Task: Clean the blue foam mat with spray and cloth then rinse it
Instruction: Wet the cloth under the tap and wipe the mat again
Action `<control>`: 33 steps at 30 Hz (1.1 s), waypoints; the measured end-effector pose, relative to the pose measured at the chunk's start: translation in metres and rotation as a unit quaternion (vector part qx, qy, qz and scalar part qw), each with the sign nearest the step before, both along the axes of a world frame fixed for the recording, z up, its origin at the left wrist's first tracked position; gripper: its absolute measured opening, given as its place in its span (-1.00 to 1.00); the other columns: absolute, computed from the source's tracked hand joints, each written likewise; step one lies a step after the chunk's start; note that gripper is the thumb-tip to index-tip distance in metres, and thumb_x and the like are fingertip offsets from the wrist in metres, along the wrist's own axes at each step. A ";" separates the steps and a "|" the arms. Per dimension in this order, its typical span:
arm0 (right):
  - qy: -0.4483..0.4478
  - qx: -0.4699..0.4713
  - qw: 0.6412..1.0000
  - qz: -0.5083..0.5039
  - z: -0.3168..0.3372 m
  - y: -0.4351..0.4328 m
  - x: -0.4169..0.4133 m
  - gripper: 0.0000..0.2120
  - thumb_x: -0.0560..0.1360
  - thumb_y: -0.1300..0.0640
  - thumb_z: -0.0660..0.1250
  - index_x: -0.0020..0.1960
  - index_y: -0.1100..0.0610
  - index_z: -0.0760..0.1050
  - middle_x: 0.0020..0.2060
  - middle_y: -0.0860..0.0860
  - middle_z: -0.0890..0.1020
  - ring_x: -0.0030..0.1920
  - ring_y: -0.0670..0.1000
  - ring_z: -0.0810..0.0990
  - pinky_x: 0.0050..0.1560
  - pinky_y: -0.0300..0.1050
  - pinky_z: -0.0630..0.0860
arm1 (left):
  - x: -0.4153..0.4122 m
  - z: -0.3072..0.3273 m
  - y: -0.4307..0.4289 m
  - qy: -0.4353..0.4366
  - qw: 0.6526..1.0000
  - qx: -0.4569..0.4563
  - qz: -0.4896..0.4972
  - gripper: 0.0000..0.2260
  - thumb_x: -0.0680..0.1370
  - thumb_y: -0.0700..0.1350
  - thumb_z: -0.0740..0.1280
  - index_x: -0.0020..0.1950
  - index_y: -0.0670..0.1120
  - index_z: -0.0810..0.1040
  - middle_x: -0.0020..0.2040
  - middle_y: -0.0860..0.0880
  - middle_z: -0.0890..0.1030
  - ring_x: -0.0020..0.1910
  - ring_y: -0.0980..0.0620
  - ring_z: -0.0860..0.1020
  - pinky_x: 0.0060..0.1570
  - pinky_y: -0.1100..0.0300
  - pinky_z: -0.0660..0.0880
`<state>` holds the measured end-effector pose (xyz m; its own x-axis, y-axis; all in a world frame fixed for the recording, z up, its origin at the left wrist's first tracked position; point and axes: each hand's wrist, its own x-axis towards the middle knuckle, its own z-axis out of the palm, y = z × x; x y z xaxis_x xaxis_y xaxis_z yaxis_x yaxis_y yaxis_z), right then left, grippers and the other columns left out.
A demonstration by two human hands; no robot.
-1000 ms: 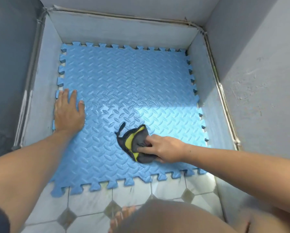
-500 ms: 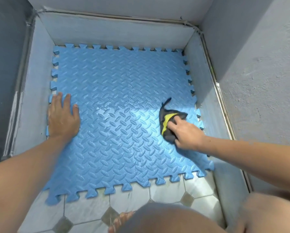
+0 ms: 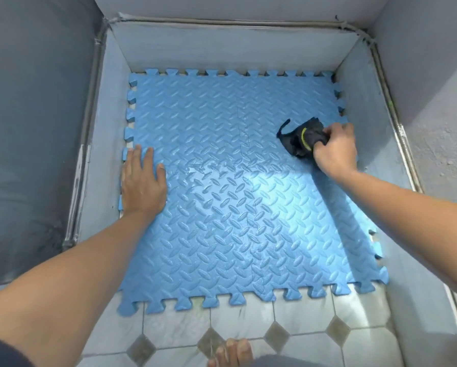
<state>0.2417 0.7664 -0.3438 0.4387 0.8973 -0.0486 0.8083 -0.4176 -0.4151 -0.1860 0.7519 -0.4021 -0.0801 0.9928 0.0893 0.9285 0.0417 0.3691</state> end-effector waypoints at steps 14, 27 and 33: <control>0.029 -0.032 0.847 0.530 -0.016 -0.113 -0.219 -0.45 0.50 0.04 0.33 0.48 0.11 0.44 0.14 0.10 0.47 0.14 0.15 0.48 -0.03 0.05 0.57 | -0.036 0.010 -0.006 -0.124 0.988 -0.087 -0.036 -0.61 0.69 -0.24 0.17 0.53 -0.20 0.43 0.62 -0.20 0.30 0.64 -0.19 0.19 0.62 0.00 0.07; -0.072 -0.006 0.959 0.275 -0.011 -0.017 -0.094 -0.56 0.48 0.13 0.30 0.36 0.07 0.42 0.21 0.22 0.41 0.11 0.37 0.54 0.07 0.20 0.56 | -0.040 -0.003 -0.199 -0.016 0.999 -0.021 -0.028 -0.55 0.69 -0.16 0.07 0.56 -0.23 0.38 0.59 -0.20 0.35 0.58 -0.18 0.31 0.60 -0.03 0.15; 0.035 0.030 0.971 0.236 -0.024 0.038 -0.230 -0.54 0.52 0.06 0.25 0.39 0.17 0.51 0.26 0.23 0.43 0.25 0.28 0.45 0.35 0.08 0.39 | -0.034 0.004 -0.200 -0.089 0.995 -0.016 0.029 -0.53 0.68 -0.24 0.10 0.62 -0.24 0.24 0.59 -0.18 0.35 0.59 -0.12 0.29 0.60 0.00 0.19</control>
